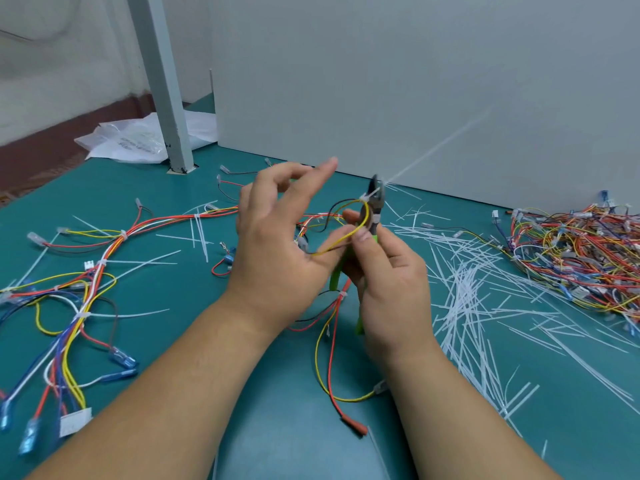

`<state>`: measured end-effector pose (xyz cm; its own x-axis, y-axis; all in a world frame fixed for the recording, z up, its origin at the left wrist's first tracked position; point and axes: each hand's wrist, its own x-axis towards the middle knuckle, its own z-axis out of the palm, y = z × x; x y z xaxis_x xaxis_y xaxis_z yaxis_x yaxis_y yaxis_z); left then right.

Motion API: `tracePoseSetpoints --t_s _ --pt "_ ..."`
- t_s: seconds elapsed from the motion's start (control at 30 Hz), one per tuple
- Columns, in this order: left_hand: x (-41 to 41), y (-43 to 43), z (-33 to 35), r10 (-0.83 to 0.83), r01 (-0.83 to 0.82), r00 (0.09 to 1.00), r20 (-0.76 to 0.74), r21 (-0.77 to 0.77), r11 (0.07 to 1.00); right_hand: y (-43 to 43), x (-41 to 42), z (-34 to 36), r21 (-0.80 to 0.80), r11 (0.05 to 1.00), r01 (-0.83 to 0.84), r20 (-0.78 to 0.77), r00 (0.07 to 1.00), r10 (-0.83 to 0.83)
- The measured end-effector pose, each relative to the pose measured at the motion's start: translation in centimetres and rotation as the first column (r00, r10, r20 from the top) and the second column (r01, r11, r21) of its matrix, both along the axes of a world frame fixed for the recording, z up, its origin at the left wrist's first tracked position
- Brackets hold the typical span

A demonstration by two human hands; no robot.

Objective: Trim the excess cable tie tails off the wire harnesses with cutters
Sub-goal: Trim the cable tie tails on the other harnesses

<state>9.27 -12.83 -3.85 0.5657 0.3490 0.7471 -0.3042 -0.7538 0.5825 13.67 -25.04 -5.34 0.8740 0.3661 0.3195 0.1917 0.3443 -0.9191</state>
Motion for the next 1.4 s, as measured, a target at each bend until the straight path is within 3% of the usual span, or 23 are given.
tracePoseSetpoints --t_s 0.13,0.3,0.43,0.6,0.73,0.87,1.0,1.17,1.4 --pt "-0.2 0.1 -0.1 -0.01 0.021 0.992 -0.124 0.088 0.996 -0.5 0.8 0.4 0.177 0.982 0.07 -0.18 0.983 -0.038" --pt "0.3 -0.1 -1.5 -0.101 0.181 0.858 -0.503 0.113 0.977 -1.0 1.4 0.6 0.265 0.957 0.116 -0.29 0.956 -0.036" --pt "0.4 0.1 -2.4 -0.148 0.23 0.788 -0.597 0.063 0.971 -1.2 1.9 0.8 0.328 0.928 0.173 -0.359 0.932 -0.047" --pt "0.7 -0.1 -3.2 -0.05 0.222 0.697 -0.716 0.15 0.963 -1.7 2.4 1.1 0.419 0.868 0.267 -0.477 0.878 -0.04" --pt "1.0 0.1 -3.5 0.033 0.084 0.728 -0.684 0.138 0.987 -1.7 2.4 0.9 0.362 0.871 0.333 -0.521 0.847 -0.108" --pt "0.9 0.6 -3.0 0.051 -0.052 0.807 -0.588 0.014 0.999 -1.1 1.9 0.7 0.279 0.908 0.314 -0.551 0.827 -0.117" --pt "0.9 0.0 -2.6 -0.024 0.011 0.857 -0.515 -0.029 1.0 -0.5 1.4 0.5 0.211 0.952 0.22 -0.51 0.856 -0.085" --pt "0.6 -0.4 -2.1 -0.1 0.127 0.885 -0.456 0.029 0.991 -0.1 0.9 0.0 0.08 0.989 0.12 -0.394 0.916 -0.08" --pt "0.7 -0.2 -1.4 -0.007 0.002 0.987 -0.162 -0.037 0.999 0.0 0.5 0.1 0.031 0.994 0.1 -0.315 0.945 -0.086"
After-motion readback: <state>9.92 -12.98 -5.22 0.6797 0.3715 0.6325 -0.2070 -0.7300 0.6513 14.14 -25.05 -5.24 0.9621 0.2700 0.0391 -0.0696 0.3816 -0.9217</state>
